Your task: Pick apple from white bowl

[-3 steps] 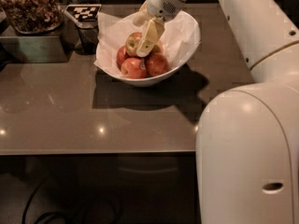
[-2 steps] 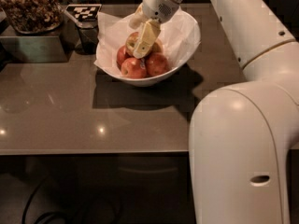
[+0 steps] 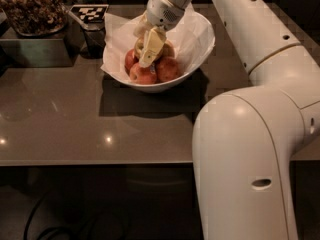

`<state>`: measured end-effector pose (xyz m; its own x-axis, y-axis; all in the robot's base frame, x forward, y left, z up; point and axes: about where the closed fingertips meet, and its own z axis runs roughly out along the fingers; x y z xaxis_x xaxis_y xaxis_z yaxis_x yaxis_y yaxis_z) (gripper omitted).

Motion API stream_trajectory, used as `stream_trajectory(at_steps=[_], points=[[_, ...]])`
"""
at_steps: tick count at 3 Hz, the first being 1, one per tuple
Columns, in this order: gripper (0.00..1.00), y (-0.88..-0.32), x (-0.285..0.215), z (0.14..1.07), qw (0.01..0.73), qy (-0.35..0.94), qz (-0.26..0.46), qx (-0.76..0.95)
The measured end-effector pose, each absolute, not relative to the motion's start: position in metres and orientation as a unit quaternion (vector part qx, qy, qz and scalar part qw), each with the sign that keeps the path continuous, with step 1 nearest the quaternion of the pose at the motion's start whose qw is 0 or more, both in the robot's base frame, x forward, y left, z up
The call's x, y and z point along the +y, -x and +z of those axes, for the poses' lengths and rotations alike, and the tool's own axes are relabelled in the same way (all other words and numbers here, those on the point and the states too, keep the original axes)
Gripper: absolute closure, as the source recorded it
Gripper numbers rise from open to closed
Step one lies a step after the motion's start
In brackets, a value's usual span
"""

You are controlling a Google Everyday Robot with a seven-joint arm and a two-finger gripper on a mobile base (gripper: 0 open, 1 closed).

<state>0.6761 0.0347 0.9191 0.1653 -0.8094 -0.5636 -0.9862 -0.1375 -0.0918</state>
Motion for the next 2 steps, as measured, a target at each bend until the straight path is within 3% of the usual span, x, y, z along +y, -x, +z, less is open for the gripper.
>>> stream_trajectory(at_steps=[1, 2], points=[[0.22, -0.676, 0.032, 0.91, 0.219, 0.725, 0.2, 0.621], [0.35, -0.677, 0.022, 0.907, 0.214, 0.721, 0.194, 0.63]])
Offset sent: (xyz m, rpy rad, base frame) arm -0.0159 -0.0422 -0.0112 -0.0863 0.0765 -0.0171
